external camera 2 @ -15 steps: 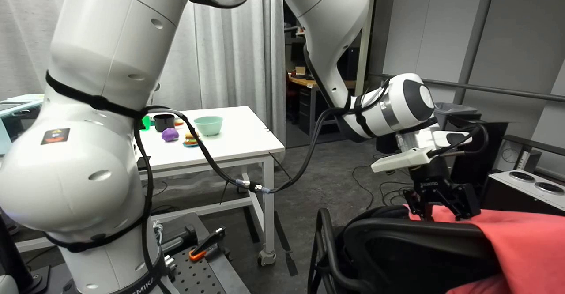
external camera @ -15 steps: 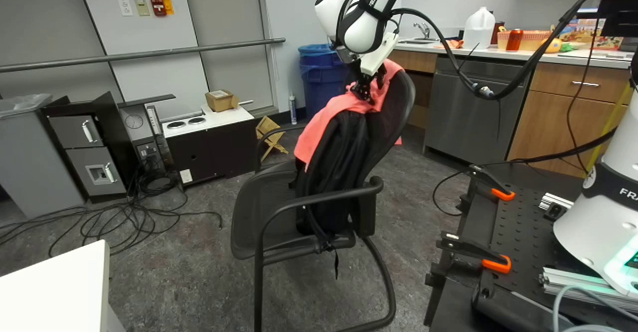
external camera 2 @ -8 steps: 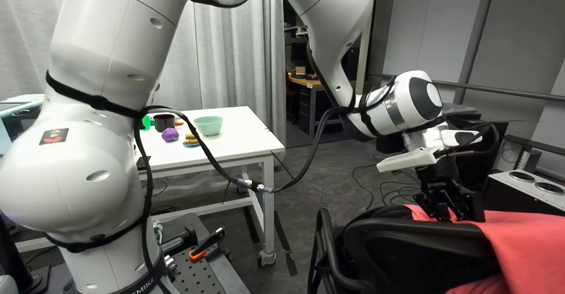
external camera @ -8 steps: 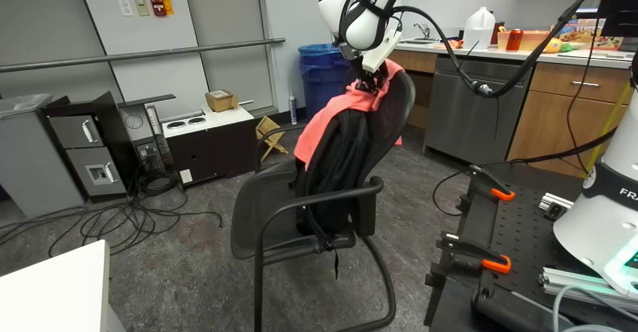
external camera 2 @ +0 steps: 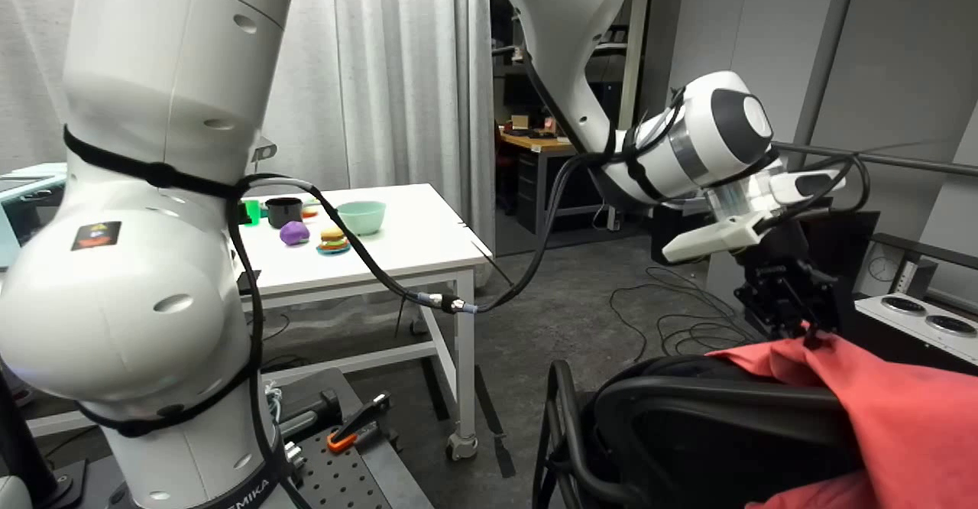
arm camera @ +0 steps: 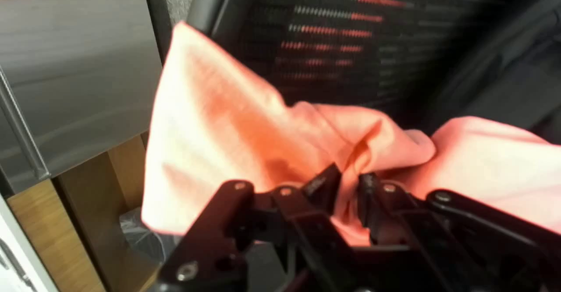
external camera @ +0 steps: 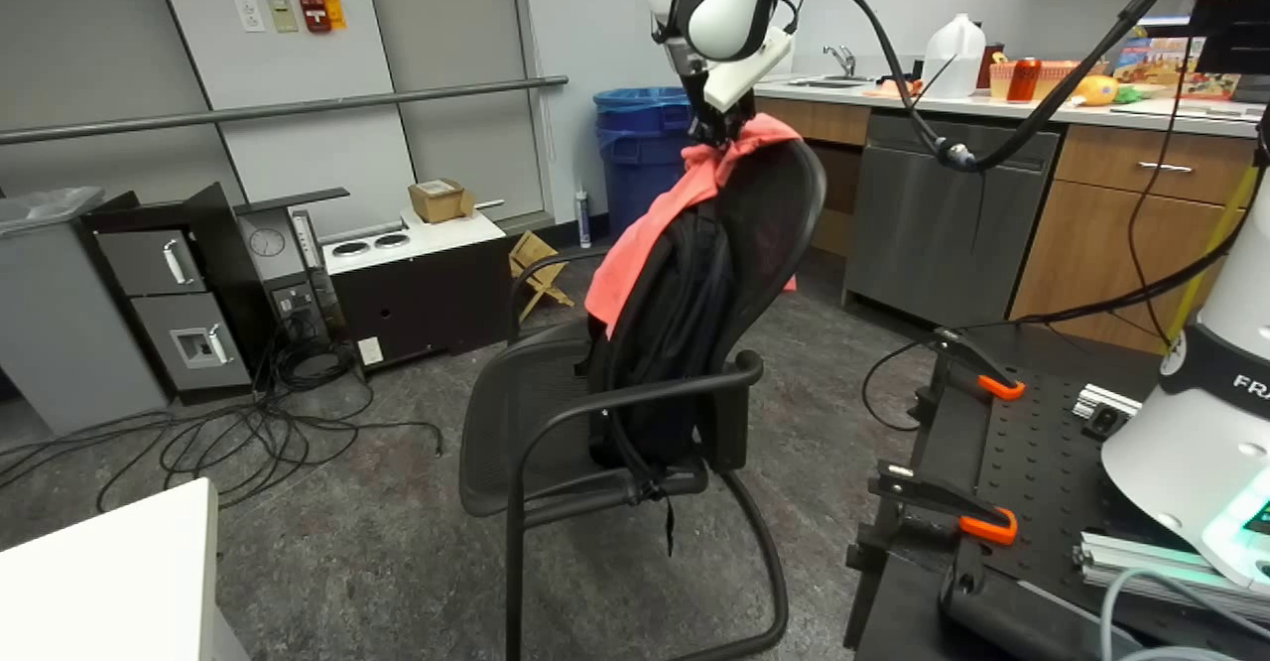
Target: Put the orange shirt on the seat of the chair
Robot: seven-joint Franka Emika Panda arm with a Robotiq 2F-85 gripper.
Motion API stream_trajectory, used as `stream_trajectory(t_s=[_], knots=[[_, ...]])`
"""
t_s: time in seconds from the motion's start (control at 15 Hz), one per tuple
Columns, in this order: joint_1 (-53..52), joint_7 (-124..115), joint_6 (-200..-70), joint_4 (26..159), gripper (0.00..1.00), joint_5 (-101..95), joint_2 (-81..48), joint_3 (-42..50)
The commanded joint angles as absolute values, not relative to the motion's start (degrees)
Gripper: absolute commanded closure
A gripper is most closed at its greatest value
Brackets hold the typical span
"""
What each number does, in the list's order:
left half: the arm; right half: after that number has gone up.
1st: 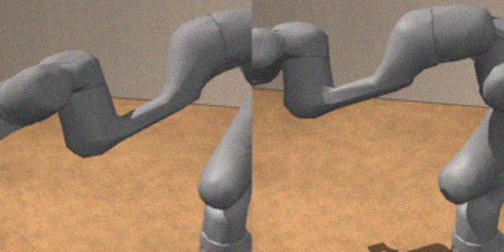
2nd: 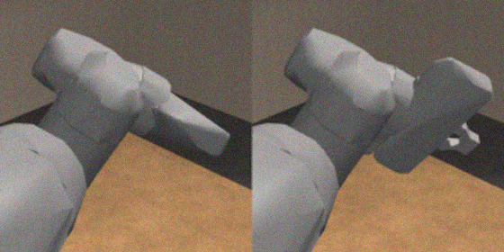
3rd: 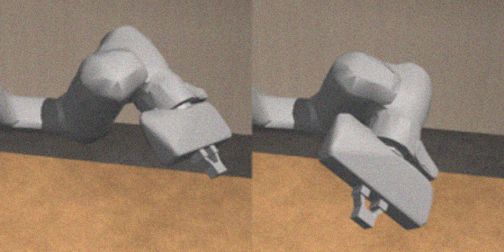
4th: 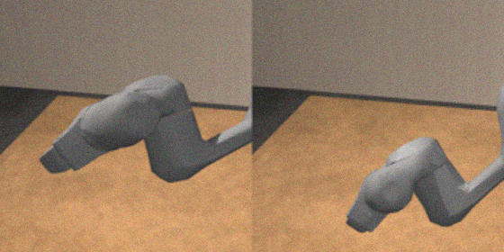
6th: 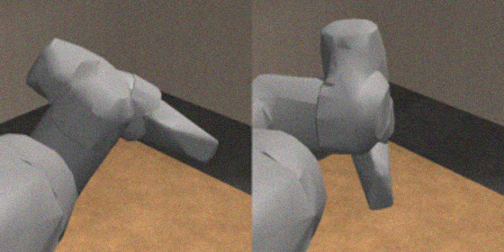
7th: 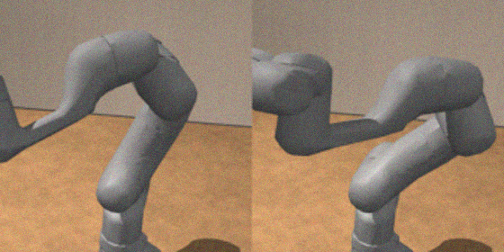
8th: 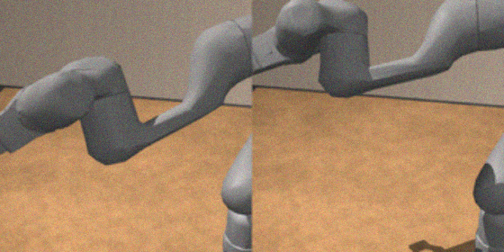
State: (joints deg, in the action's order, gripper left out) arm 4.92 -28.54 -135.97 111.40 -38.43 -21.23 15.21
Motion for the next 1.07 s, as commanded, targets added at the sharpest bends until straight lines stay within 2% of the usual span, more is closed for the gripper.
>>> stream_trajectory(t_s=[0.0,0.53,1.0], knots=[[2.1,-34.5,-139.5,113.2,0.98,-41.2,-13.6,15.6],[-2.8,-54.8,-142.8,110.7,0.98,-57.1,-4.7,8.6],[-5.2,-74.4,-143.4,106.1,0.98,-72.1,-3.6,-0.2]])
